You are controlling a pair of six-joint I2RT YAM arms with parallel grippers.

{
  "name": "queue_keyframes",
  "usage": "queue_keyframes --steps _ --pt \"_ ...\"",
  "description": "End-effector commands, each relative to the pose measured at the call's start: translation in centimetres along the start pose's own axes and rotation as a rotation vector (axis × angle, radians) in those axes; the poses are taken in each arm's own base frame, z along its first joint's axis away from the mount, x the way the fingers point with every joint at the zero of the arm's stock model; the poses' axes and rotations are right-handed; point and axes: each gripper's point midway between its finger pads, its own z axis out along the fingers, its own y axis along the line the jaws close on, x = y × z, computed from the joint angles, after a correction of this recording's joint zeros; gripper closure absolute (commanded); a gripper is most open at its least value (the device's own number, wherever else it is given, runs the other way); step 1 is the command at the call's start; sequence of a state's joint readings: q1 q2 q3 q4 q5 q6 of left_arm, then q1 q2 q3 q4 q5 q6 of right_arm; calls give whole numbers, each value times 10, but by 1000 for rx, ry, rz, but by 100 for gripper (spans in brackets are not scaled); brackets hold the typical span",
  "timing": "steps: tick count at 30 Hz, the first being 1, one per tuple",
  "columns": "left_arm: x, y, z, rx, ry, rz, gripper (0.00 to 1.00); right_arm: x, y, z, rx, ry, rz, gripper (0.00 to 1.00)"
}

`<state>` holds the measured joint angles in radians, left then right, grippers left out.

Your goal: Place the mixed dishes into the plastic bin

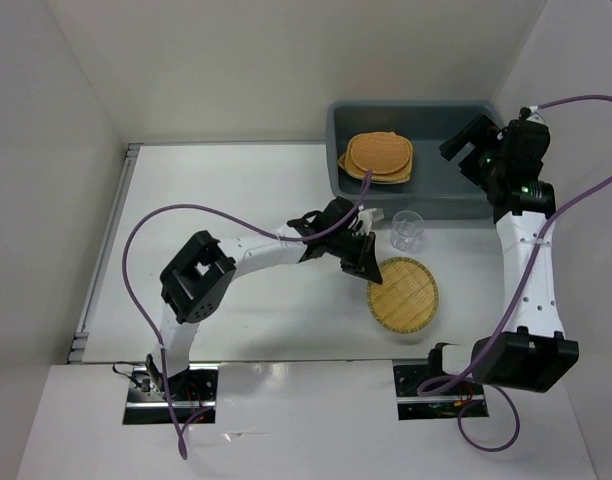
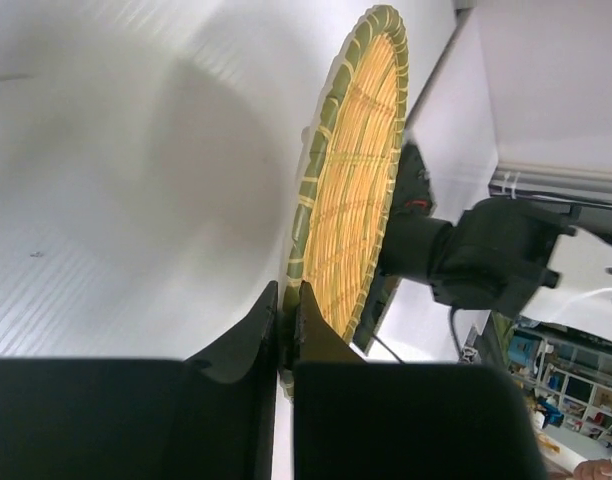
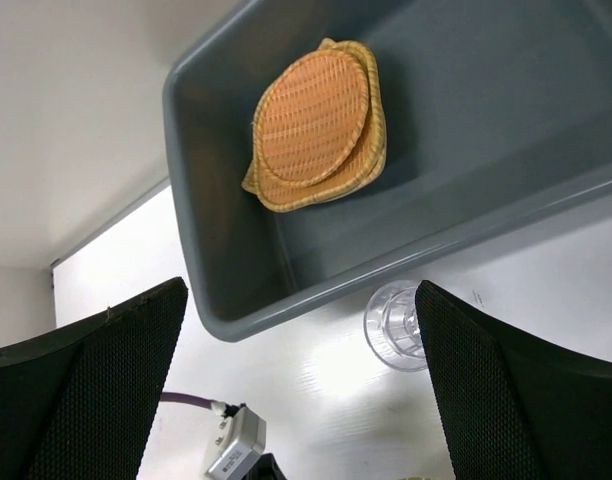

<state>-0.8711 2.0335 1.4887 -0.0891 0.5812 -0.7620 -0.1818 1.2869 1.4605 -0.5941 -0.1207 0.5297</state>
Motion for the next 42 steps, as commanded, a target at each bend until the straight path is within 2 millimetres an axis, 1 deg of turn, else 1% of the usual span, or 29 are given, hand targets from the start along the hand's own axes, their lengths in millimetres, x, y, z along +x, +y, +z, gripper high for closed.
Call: queue_keyframes --steps 1,4,5,6,8,9,10,12,13,14,15,16,17,18,19,20,21,22,23,25,26,30,32,33,34,36,39,41,42 --pt "-39 -81 -41 147 -102 147 100 -25 19 -30 -51 -75 -9 0" --pt "-59 -104 -55 152 -156 187 100 -33 22 -40 -61 -105 -1 0" --pt "-77 -118 -68 169 -200 221 100 -35 24 -46 -70 -119 -3 0" --pt "-86 -122 -75 167 -225 227 100 -37 27 -53 -79 -133 4 0" --pt "-113 -114 -86 147 -274 217 100 -40 30 -60 -90 -148 12 0" --pt "-133 -128 -99 166 -322 244 100 -40 32 -68 -95 -155 11 0" --pt "-149 -115 -102 146 -343 228 100 -43 34 -70 -101 -164 9 0" --pt "-173 -115 -114 151 -388 209 100 -45 37 -77 -111 -178 16 0" --pt "-188 -100 -117 146 -403 185 100 -47 39 -83 -118 -189 15 0" --pt "-206 -109 -131 163 -450 200 100 -46 39 -87 -120 -192 14 0" --pt "-215 -107 -136 162 -467 187 100 -46 39 -87 -120 -192 14 0" --pt "-226 -93 -133 157 -473 148 100 -45 38 -90 -121 -193 14 0" --pt "-239 -83 -142 150 -501 129 100 -41 37 -90 -119 -189 25 0" --pt "-251 -87 -153 156 -539 133 100 -39 35 -88 -114 -181 26 0" --pt "-261 -74 -150 147 -555 104 100 -34 32 -84 -106 -168 28 0" --pt "-272 -62 -157 128 -586 96 100 -36 36 -89 -125 -179 25 0" --pt "-279 -56 -159 119 -608 77 100 -32 32 -85 -117 -166 27 0" --pt "-289 -43 -158 102 -637 46 100 -28 30 -82 -111 -156 38 0" --pt "-292 -40 -156 96 -648 32 100 -27 31 -83 -119 -150 37 0" --pt "-306 -12 -157 62 -691 -9 100 -20 29 -81 -119 -132 38 0" --pt "-309 -7 -155 54 -704 -11 100 -20 28 -81 -119 -132 38 0" --pt "-312 29 -135 -8 -712 -60 100 -14 24 -77 -109 -116 41 0" --pt "-314 41 -127 -15 -713 -77 100 -11 22 -75 -104 -109 42 0" --pt "-315 37 -129 -7 -719 -80 100 -9 21 -75 -98 -100 44 0" --pt "-315 51 -120 -23 -718 -92 100 -9 21 -75 -98 -100 44 0" --pt "-319 52 -119 -19 -731 -109 100 -6 18 -71 -88 -85 47 0" --pt "-322 65 -114 -40 -746 -132 100 0 16 -68 -85 -65 49 0" --pt "-321 83 -104 -73 -750 -155 100 5 16 -67 -95 -47 49 0" --pt "-327 83 -109 -88 -780 -155 100 5 16 -67 -95 -47 49 0"
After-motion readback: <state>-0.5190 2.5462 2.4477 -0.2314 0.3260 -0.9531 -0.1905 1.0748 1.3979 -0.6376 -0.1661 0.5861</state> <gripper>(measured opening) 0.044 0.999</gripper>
